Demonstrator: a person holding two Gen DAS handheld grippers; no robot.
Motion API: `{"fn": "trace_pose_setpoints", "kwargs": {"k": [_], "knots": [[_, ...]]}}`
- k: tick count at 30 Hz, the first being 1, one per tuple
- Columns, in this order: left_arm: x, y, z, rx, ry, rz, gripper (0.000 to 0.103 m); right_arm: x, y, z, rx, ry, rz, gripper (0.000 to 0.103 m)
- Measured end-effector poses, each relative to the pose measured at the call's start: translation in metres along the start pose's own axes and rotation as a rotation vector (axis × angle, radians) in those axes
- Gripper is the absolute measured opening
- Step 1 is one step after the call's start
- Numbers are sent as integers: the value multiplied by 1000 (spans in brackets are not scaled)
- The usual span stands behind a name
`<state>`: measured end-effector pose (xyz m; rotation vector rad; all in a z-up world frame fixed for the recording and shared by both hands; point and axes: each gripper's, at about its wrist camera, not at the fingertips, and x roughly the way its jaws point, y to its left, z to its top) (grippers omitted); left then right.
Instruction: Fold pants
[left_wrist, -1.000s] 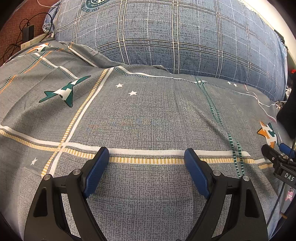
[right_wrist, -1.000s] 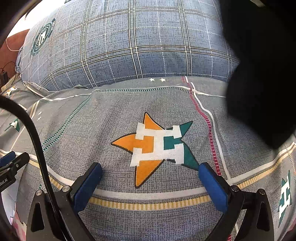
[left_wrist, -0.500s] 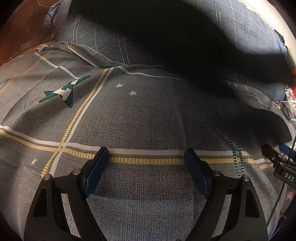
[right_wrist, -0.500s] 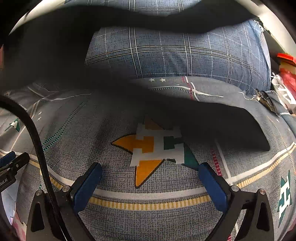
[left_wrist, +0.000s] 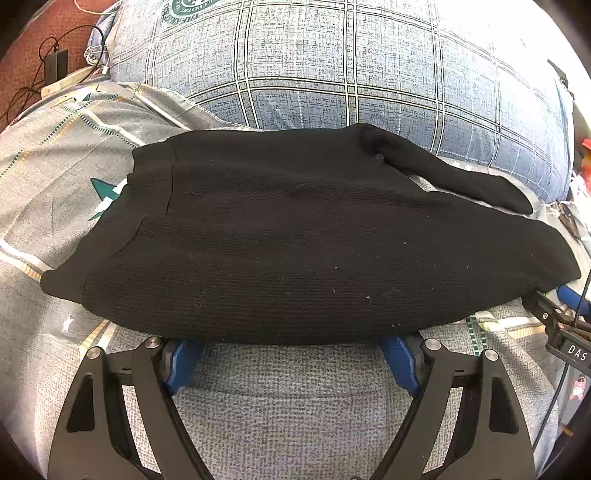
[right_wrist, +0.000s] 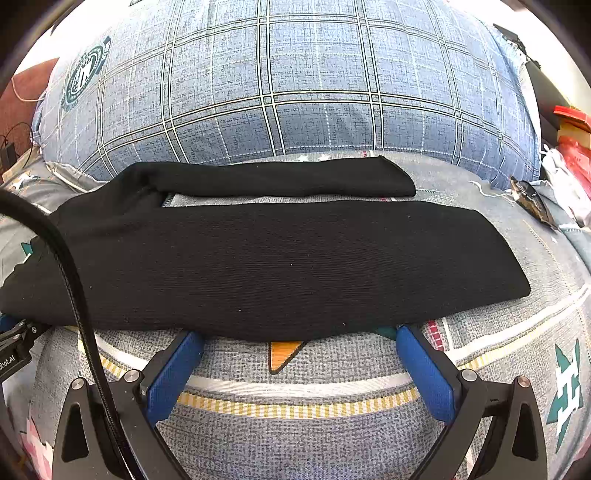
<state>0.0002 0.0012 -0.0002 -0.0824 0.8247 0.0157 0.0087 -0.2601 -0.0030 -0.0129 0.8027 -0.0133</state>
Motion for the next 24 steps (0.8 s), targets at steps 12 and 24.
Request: {"fn": "trace_pose_setpoints", "kwargs": {"k": [12,24], "knots": [[-4,-1,2,66,40,-29,84,0,1,0,-4,0,-5,103],[-60,15,9,76,-102,-73,84,-29,19,7,-138,-80,-7,87]]}}
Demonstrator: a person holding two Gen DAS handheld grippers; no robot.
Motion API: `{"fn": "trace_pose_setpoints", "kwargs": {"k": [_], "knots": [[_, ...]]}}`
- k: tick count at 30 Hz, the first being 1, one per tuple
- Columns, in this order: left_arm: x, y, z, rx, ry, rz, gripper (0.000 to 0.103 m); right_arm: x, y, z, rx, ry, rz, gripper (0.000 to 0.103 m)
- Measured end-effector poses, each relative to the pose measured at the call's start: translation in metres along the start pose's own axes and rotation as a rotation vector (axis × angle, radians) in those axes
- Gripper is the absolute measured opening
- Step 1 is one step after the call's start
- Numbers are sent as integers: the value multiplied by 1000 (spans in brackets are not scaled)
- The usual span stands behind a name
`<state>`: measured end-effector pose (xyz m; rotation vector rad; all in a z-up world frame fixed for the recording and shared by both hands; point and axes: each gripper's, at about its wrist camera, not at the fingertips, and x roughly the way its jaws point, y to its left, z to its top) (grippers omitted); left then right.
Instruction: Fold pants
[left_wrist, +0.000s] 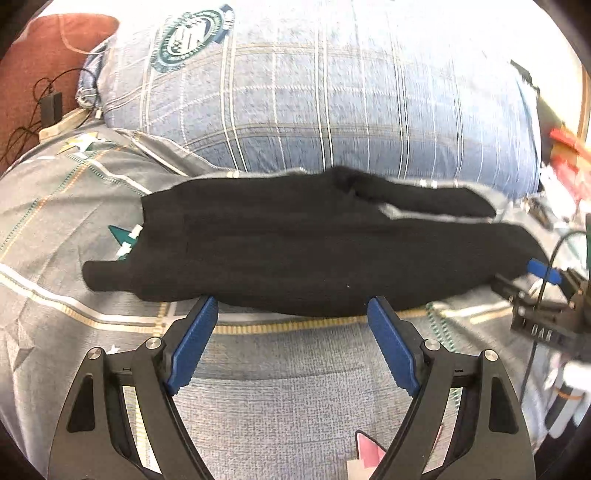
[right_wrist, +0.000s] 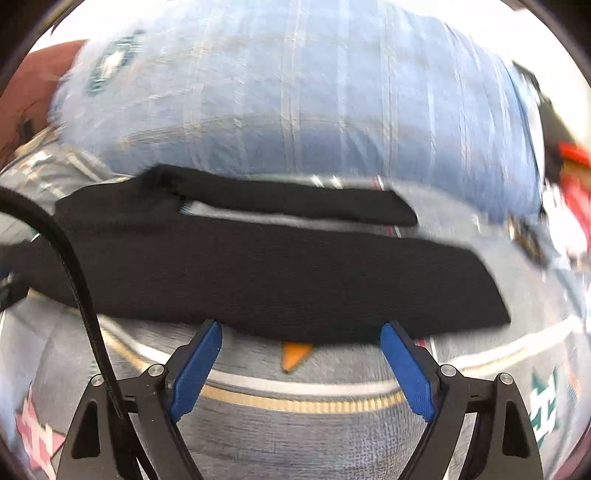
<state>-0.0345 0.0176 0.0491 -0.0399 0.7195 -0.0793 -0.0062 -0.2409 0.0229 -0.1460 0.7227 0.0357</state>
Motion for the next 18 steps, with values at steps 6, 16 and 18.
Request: {"fn": "trace_pose_setpoints", "kwargs": {"k": [6,16,18], "knots": [[-7,8,6,-29,-25,21,84,-27,19,9,-73,-100,59,87],[-3,19,4,-64,1,23,84,-29,15,10,-37,-85,175,87],[-2,19,4,-67,3,25,84,-31,12,10,-20,-93,205,87]]}}
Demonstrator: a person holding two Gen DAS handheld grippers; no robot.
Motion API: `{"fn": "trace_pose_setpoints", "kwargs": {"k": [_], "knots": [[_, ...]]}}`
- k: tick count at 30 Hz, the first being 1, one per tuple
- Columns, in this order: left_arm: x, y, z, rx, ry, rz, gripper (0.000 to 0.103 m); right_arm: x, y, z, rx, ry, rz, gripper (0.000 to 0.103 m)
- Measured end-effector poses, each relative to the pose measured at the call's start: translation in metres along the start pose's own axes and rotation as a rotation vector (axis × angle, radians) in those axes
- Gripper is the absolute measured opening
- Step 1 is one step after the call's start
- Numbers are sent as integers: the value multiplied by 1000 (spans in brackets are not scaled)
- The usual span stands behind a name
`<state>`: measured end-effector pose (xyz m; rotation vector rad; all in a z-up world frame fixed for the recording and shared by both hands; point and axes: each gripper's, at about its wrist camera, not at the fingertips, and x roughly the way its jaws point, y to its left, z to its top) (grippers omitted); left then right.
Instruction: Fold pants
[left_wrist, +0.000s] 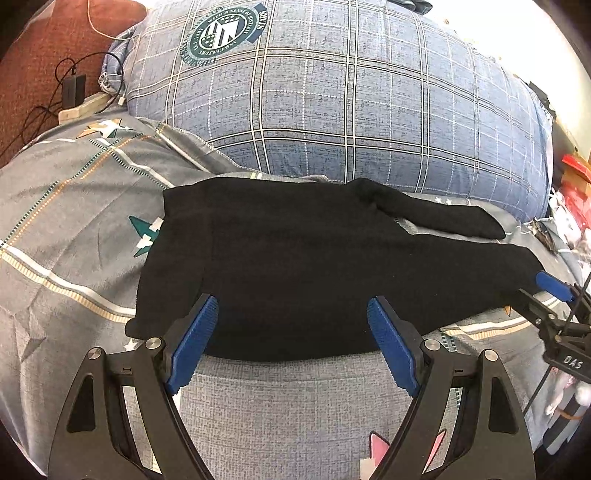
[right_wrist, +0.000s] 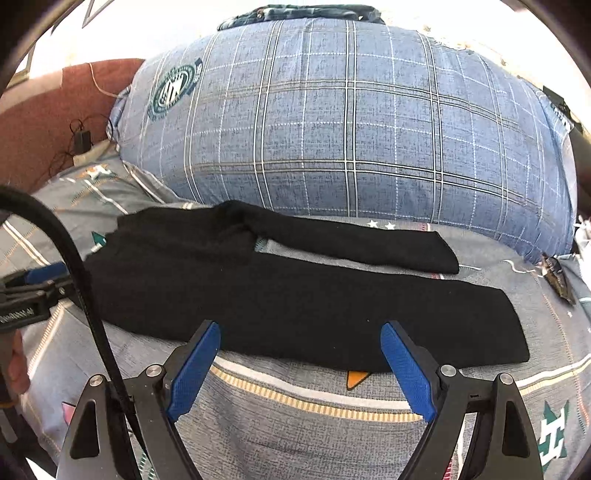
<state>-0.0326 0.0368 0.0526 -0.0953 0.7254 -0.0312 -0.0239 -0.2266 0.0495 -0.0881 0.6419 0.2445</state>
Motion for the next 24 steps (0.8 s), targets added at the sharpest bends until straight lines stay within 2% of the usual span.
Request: {"fn": "trace_pose_setpoints", "kwargs": {"k": [4,12,21,24], "knots": [[3,3,-1,-11,16,-3,84,2,-2,2,24,19,53,90],[3,9,-2,-27,30,-6,84,4,1,-4,2,84,35,90],[1,17,-7,-33,39,9,84,1,-7,-9,-2,88,7,78],[1,21,-9,-35,41,17,84,6,-7,-13,-5,128,13,68]]}}
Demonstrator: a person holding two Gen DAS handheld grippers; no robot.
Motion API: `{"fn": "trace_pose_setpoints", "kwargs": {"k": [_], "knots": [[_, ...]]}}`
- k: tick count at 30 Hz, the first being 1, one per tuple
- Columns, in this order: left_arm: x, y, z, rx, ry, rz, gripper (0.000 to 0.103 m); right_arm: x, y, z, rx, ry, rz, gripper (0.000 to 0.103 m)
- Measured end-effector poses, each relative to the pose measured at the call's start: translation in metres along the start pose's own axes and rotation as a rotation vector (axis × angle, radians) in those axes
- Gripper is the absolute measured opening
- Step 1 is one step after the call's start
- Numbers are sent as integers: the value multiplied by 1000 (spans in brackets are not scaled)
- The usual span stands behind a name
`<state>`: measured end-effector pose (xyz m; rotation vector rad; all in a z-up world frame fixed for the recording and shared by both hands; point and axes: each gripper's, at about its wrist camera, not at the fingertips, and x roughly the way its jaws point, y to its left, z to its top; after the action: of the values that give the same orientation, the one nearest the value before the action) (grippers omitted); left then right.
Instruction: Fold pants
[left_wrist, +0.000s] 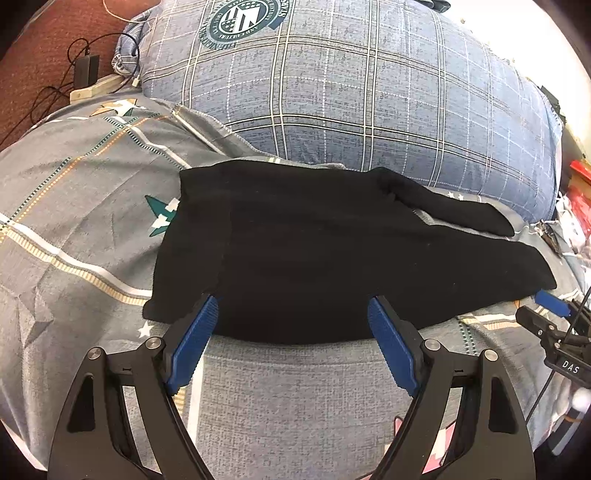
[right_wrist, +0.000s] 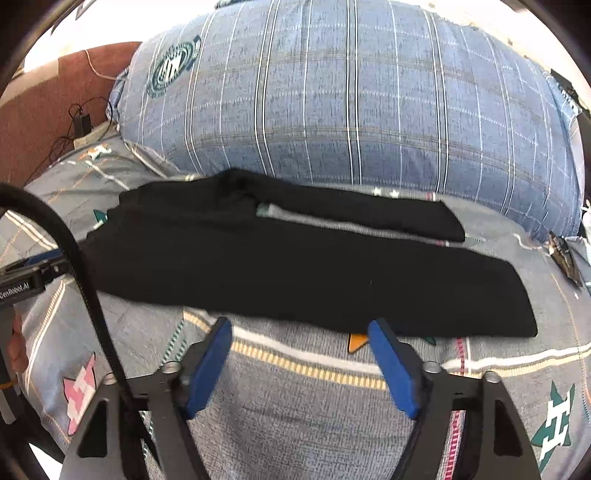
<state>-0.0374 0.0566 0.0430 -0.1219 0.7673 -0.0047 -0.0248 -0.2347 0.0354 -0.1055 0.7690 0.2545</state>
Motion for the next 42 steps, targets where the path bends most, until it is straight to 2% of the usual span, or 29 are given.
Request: {"fn": "trace_pose_setpoints", "kwargs": {"k": [5,11,18,23,29,31,35,42], "knots": [[-1,5,-2,-6,-5,13,84,-1,0,-3,-4,7,-3,68],[0,8,-6,-19,11,15,84,-3,-15,-3,83,6,-1,68],[1,14,-14,-76,58,-35,84,-5,-28,-7,121,16,-36,68],[4,25,-18,-170,87,-89,84,-2,-43,-13,172,42,-43,68],[23,26,-23,-274,159,-170,84,3,-62,-19,226,74,-59,68],[21,22,-22,-277,115,-165,84,3,-70,-21,258,76,-55,68],[29,18,-16,-271,111,-183,84,0,-87,-23,315,54,-51,68],[54,24,2,-337,104,-210,84,14,-119,-15,428,-11,-30,72]]}}
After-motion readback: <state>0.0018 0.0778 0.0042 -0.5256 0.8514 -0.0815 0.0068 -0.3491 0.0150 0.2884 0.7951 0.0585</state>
